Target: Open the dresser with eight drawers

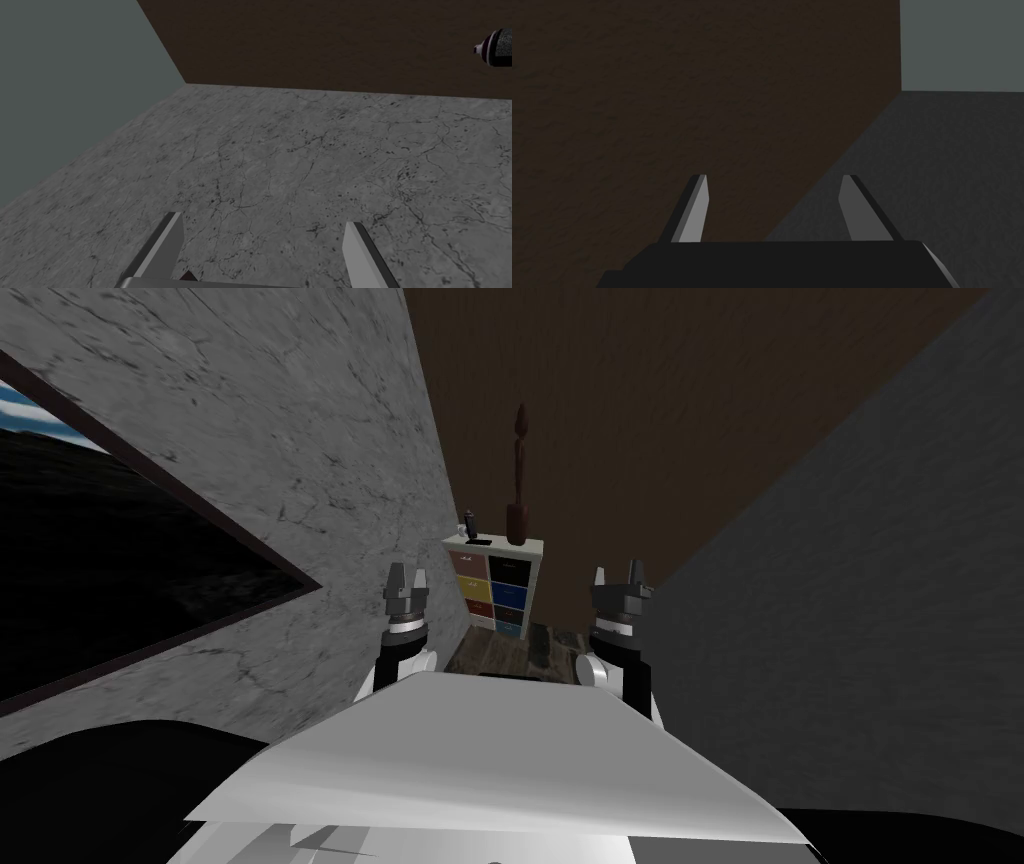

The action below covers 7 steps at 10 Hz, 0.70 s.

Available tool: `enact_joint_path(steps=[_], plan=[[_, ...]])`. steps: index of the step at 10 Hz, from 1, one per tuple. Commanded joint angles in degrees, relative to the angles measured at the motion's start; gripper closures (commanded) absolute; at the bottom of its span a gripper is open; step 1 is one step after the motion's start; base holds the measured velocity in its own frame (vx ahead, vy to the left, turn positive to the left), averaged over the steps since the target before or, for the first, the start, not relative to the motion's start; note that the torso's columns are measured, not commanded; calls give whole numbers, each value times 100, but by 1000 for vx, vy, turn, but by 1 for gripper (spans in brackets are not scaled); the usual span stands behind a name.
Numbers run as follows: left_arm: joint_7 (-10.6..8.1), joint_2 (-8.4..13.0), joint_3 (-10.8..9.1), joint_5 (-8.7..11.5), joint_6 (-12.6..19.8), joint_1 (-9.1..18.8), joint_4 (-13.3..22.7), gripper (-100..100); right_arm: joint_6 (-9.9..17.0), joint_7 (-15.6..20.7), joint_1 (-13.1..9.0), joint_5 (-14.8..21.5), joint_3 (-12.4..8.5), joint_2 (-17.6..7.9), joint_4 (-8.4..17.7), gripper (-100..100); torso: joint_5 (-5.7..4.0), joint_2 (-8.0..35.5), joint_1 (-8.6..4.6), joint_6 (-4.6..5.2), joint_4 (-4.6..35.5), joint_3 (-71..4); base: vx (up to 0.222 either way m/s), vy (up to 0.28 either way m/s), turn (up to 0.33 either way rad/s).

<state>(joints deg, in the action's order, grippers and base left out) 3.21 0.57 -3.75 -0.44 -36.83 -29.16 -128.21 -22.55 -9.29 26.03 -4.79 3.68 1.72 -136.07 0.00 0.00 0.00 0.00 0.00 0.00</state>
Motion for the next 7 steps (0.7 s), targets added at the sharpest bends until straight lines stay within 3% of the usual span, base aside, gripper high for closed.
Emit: enact_joint_path(steps=[1, 7], plan=[[0, 0, 0, 0, 0, 0, 0, 0, 0, 0, 0, 0, 0, 0, 0, 0, 0, 232, 0, 0, 235, -467, 0, 0, 0], [0, 0, 0, 0, 0, 0, -1, 0, 0, 0, 0, 0, 0, 0, -2, 0, 0, 2693, 0, 0, 2691, -5381, 0, 0, 0]])
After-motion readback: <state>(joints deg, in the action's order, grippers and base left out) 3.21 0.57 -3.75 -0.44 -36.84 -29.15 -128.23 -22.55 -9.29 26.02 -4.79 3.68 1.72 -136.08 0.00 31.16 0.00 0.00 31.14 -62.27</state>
